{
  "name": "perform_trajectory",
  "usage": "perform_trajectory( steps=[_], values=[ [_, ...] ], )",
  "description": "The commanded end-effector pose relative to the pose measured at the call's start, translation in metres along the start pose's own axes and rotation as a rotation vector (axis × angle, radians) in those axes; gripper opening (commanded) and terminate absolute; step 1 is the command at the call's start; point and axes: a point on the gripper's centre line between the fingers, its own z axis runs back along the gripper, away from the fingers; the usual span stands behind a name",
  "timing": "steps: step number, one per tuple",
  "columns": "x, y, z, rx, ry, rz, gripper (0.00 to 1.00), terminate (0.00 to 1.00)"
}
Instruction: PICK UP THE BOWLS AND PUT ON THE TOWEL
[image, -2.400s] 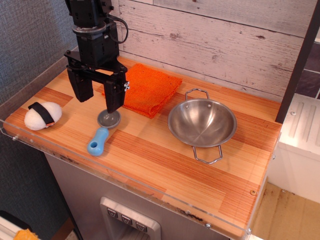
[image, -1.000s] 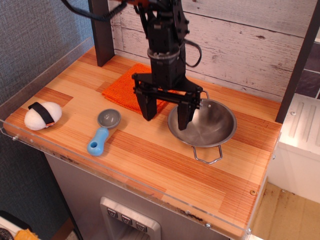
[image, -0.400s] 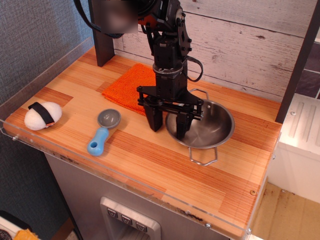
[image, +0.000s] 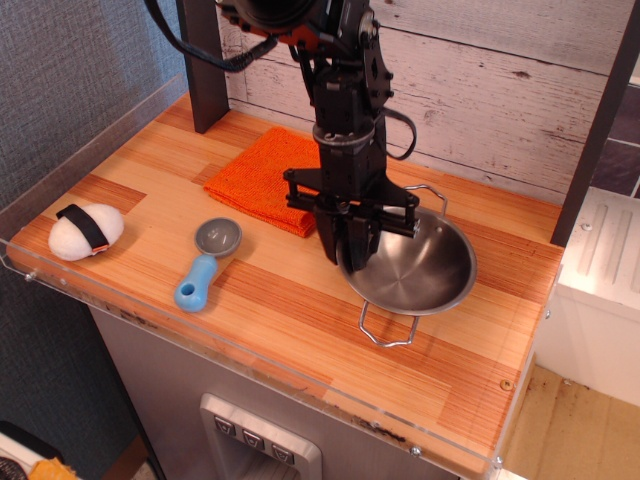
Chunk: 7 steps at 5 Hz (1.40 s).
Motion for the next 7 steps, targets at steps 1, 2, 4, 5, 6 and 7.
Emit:
perform_trajectory(
  steps=[1,2,4,5,6,7],
  values=[
    [0.011,-0.012,0.038,-0.070,-0.089,-0.032,0.00,0.00],
    [0.011,0.014,0.063,-0.083,-0.128,0.046,0.00,0.00],
    [0.001,0.094,0.087,-0.046,-0.159,0.211,0.00,0.00],
    [0.006,0.123,0.087,-0.047,-0.178,0.271,0.00,0.00],
    [0.016,0.134,0.085,-0.049,-0.193,0.300,0.00,0.00],
    [0.029,0.131,0.076,-0.031,-0.184,0.291,0.00,0.00]
  ],
)
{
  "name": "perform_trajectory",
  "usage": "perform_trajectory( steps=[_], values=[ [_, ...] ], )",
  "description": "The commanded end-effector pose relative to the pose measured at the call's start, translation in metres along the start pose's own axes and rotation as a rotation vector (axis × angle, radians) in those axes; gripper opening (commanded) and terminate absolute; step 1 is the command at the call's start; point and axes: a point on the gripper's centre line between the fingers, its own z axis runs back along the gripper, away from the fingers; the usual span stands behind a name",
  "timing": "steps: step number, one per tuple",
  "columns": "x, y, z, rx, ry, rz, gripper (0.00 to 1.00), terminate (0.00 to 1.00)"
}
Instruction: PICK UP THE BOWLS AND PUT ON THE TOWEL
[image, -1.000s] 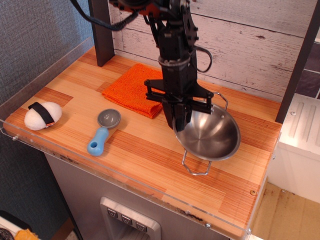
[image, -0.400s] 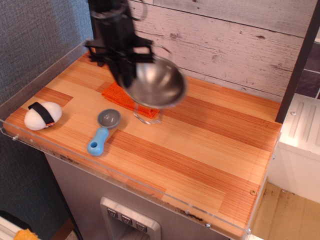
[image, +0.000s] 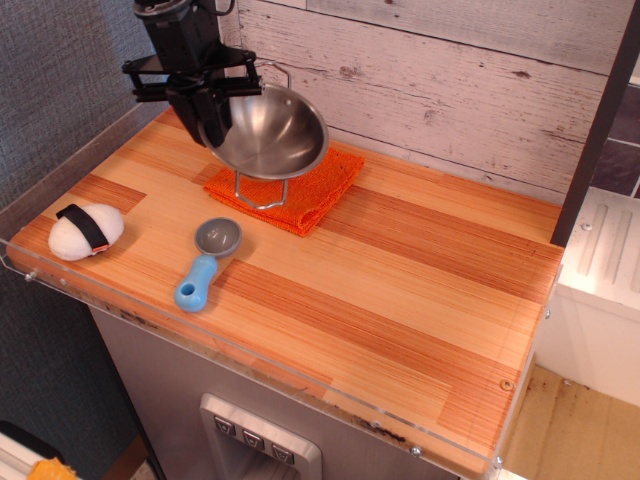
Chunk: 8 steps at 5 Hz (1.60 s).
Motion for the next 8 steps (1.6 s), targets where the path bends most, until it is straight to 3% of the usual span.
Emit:
perform_trajectory(
  steps=[1,3,4,7,8],
  values=[
    [0.017,-0.006,-0.005,0.041,-0.040,-0.017,0.00,0.00],
    [0.020,-0.001,-0.024,0.051,-0.020,0.002,0.00,0.00],
    [0.023,0.004,-0.022,0.050,-0.020,0.002,1.00,0.00],
    [0.016,-0.001,-0.001,0.009,-0.044,0.007,1.00,0.00],
    [0.008,-0.012,0.022,0.015,-0.033,-0.032,1.00,0.00]
  ],
)
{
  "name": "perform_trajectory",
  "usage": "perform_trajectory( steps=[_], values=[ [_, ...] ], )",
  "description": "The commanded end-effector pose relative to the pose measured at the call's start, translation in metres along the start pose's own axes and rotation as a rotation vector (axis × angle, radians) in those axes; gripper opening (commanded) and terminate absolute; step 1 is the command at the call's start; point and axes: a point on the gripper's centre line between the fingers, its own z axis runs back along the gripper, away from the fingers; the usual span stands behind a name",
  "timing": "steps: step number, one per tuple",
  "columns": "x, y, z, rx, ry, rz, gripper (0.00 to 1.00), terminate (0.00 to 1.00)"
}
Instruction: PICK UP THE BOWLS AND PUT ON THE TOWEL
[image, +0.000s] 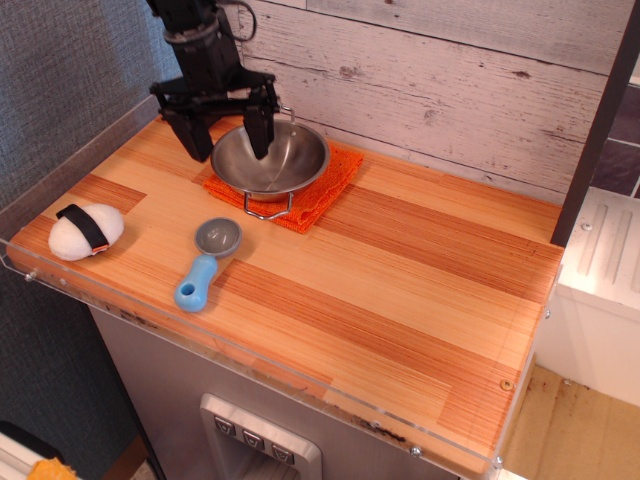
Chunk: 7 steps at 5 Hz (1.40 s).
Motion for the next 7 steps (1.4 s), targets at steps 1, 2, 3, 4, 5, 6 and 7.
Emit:
perform_trajectory(
  steps=[1,2,3,4,5,6,7],
  values=[
    [-0.019,-0.028,0.060,0.012,-0.005,-0.165,1.00,0.00],
    [-0.036,-0.052,0.062,0.033,0.029,-0.325,1.00,0.00],
    [-0.053,-0.067,0.060,0.081,0.053,-0.430,1.00,0.00],
    [-0.064,-0.071,0.059,0.129,0.015,-0.431,1.00,0.00],
    [-0.070,-0.065,0.059,0.144,0.000,-0.417,1.00,0.00],
    [-0.070,-0.065,0.059,0.144,0.000,-0.417,1.00,0.00],
    [-0.070,-0.065,0.059,0.144,0.000,-0.417,1.00,1.00]
  ],
)
